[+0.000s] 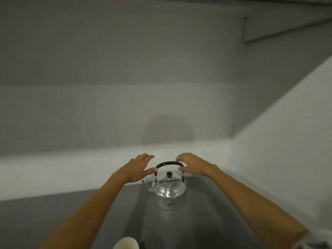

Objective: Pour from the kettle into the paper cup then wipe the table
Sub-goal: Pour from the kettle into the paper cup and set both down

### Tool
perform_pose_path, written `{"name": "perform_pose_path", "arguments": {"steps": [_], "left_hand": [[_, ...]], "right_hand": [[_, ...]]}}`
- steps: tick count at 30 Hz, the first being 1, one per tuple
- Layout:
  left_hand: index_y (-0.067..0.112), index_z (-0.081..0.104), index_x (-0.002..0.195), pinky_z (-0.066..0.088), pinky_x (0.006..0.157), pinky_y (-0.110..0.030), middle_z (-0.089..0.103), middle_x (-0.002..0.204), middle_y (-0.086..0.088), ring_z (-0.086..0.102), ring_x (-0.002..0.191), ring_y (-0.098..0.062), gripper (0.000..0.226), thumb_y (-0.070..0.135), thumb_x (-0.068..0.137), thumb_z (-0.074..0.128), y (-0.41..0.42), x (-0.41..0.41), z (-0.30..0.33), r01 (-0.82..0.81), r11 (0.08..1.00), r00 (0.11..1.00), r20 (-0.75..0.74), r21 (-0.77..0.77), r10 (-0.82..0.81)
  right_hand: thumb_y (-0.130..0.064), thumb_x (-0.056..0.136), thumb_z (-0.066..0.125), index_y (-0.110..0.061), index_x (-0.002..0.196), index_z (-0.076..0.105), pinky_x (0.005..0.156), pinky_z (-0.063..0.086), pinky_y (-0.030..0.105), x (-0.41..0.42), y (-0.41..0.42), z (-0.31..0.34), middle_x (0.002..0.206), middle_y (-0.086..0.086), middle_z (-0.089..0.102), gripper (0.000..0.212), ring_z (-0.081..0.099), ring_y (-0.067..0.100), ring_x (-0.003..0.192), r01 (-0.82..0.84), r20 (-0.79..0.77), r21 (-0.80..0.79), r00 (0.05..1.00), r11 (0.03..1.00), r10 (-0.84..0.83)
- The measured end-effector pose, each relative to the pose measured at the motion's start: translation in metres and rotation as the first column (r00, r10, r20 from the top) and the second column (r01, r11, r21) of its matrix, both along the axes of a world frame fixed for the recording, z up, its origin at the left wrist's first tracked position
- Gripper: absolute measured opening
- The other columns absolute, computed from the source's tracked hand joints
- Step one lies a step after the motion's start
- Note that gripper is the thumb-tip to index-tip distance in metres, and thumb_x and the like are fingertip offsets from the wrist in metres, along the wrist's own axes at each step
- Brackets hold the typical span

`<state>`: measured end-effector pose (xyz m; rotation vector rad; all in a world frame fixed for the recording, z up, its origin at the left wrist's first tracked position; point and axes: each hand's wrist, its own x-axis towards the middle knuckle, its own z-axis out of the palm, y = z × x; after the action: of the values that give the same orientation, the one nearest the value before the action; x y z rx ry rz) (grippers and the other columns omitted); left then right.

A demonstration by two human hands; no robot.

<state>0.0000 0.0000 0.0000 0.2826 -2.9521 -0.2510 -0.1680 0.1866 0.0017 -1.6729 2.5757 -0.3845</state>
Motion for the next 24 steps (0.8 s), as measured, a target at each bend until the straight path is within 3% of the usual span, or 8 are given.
{"name": "perform_pose_path", "arguments": {"steps": [9, 13, 15, 18, 21, 24], "left_hand": [[0.015, 0.011, 0.150, 0.028, 0.113, -0.048, 0.018, 0.155, -0.010, 0.024, 0.140, -0.029, 0.087, 0.048, 0.085, 0.060, -0.011, -0.058, -0.060, -0.032, 0.988, 0.999, 0.040, 0.150, 0.026], [0.015, 0.008, 0.150, 0.028, 0.113, -0.047, 0.020, 0.154, -0.010, 0.025, 0.139, -0.029, 0.090, 0.043, 0.085, 0.063, -0.006, -0.087, -0.085, -0.013, 0.954, 0.999, 0.033, 0.300, 0.004], [0.014, 0.010, 0.150, 0.028, 0.113, -0.046, 0.024, 0.154, -0.011, 0.026, 0.139, -0.029, 0.087, 0.040, 0.086, 0.063, 0.000, -0.096, -0.095, 0.013, 0.924, 1.000, 0.003, 0.382, -0.016], [0.011, 0.024, 0.145, 0.035, 0.109, -0.044, 0.042, 0.142, -0.014, 0.037, 0.132, -0.029, 0.071, 0.032, 0.089, 0.061, 0.004, -0.106, -0.113, 0.025, 0.871, 0.998, -0.057, 0.491, 0.003], [0.007, 0.047, 0.118, 0.048, 0.091, -0.041, 0.058, 0.113, -0.014, 0.056, 0.105, -0.029, 0.041, 0.033, 0.089, 0.060, 0.000, -0.111, -0.125, 0.019, 0.869, 0.999, -0.032, 0.494, -0.004], [0.012, 0.047, 0.096, 0.045, 0.064, -0.028, 0.056, 0.081, -0.004, 0.052, 0.072, -0.020, 0.023, 0.033, 0.092, 0.056, -0.010, -0.112, -0.128, 0.013, 0.860, 1.000, -0.030, 0.509, 0.003]], "right_hand": [[-0.044, 0.087, 0.059, -0.009, 0.148, 0.011, 0.115, 0.021, 0.039, -0.020, -0.043, -0.058, 0.157, 0.012, 0.017, 0.084, 0.017, 0.025, 0.143, 0.017, 0.030, -0.037, 0.999, 0.999, -0.016], [-0.055, 0.086, 0.052, -0.013, 0.148, 0.013, 0.114, 0.025, 0.042, -0.037, -0.047, -0.082, 0.154, 0.012, 0.024, 0.084, 0.023, 0.027, 0.140, 0.044, 0.160, -0.030, 0.986, 0.999, -0.039], [-0.055, 0.088, 0.049, -0.010, 0.143, 0.026, 0.109, 0.030, 0.041, -0.044, -0.047, -0.091, 0.146, 0.012, 0.037, 0.075, 0.032, 0.027, 0.133, 0.067, 0.197, -0.092, 0.979, 0.993, -0.048], [-0.053, 0.089, 0.048, -0.009, 0.113, 0.052, 0.087, 0.041, 0.034, -0.053, -0.053, -0.111, 0.107, 0.008, 0.054, 0.050, 0.046, 0.023, 0.102, 0.085, 0.232, -0.137, 0.971, 0.987, -0.051], [-0.054, 0.088, 0.051, -0.015, 0.082, 0.045, 0.060, 0.035, 0.026, -0.054, -0.058, -0.126, 0.074, -0.001, 0.048, 0.039, 0.044, 0.015, 0.066, 0.138, 0.321, -0.173, 0.944, 0.975, -0.077], [-0.055, 0.084, 0.056, -0.016, 0.076, 0.044, 0.051, 0.031, 0.023, -0.057, -0.065, -0.130, 0.061, -0.005, 0.046, 0.041, 0.040, 0.011, 0.053, 0.157, 0.359, -0.215, 0.930, 0.964, -0.071]]}}
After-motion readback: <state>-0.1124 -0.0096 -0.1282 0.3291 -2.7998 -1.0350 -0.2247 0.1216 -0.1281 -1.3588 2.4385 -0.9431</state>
